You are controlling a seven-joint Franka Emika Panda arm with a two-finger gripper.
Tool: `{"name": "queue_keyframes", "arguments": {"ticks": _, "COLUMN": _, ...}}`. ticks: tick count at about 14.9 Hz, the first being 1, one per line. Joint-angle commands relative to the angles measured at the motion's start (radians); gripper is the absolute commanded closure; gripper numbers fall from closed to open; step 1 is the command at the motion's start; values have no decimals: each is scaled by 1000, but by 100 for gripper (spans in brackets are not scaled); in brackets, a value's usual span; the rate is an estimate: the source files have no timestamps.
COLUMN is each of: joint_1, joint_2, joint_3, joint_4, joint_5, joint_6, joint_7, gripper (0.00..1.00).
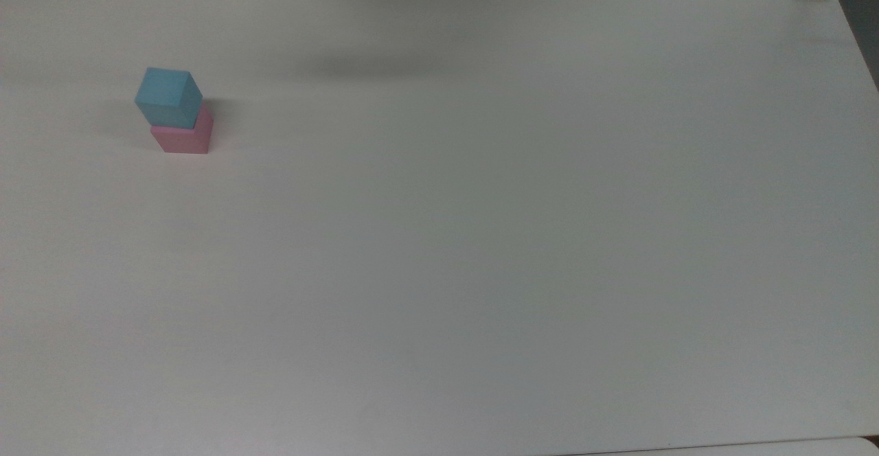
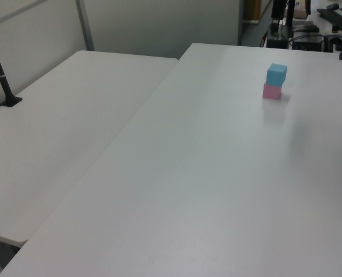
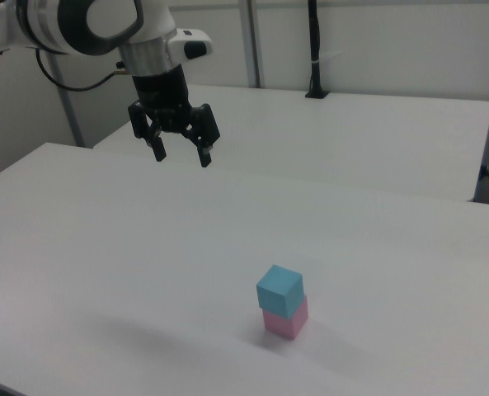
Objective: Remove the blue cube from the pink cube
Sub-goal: 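Move the gripper toward the light-blue cube stacked on the pink cube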
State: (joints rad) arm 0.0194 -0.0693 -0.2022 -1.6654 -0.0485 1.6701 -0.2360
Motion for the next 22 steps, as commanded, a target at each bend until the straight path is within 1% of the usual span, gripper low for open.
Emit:
{"name": "queue_keyframes", "arguments": {"ticks": 1, "joint_1": 17, "joint_2": -7, "joint_3": -14, "joint_4": -10, "joint_5": 15, "joint_6": -3, "joint_7": -19, "gripper": 0}}
{"name": "queue_keyframes", "arguments": {"ticks": 16, "joint_1": 11, "joint_2": -7, "joint_3": -14, "joint_4": -11, "joint_5": 16, "joint_6": -6, "joint_7": -19, "gripper": 0}}
{"name": "queue_keyframes", "arguments": {"ticks": 18, "joint_1": 7, "joint_2": -9, "joint_3": -25, "joint_4": -10, "joint_5": 18, "joint_6": -9, "joint_7": -8, "gripper": 0}}
{"name": "queue_keyframes", "arguments": {"ticks": 19, "joint_1": -7, "joint_2": -14, "joint_3": -32, "joint_4": -10, "joint_5": 18, "joint_6": -12, "joint_7": -11, "gripper": 0}}
{"name": "queue_keyframes", "arguments": {"ticks": 20, "joint_1": -38, "joint_2": -17, "joint_3": -42, "joint_4": -10, "joint_5": 18, "joint_6": -10, "joint_7": -37, "gripper": 0}}
{"name": "queue_keyframes", "arguments": {"ticks": 21, "joint_1": -42, "joint_2": -11, "joint_3": -42, "joint_4": -7, "joint_5": 7, "joint_6": -6, "joint_7": -49, "gripper": 0}}
{"name": "queue_keyframes", "arguments": {"ticks": 22, "joint_1": -79, "joint_2": -3, "joint_3": -45, "joint_4": -13, "joint_5": 1, "joint_6": -1, "joint_7": -107, "gripper": 0}}
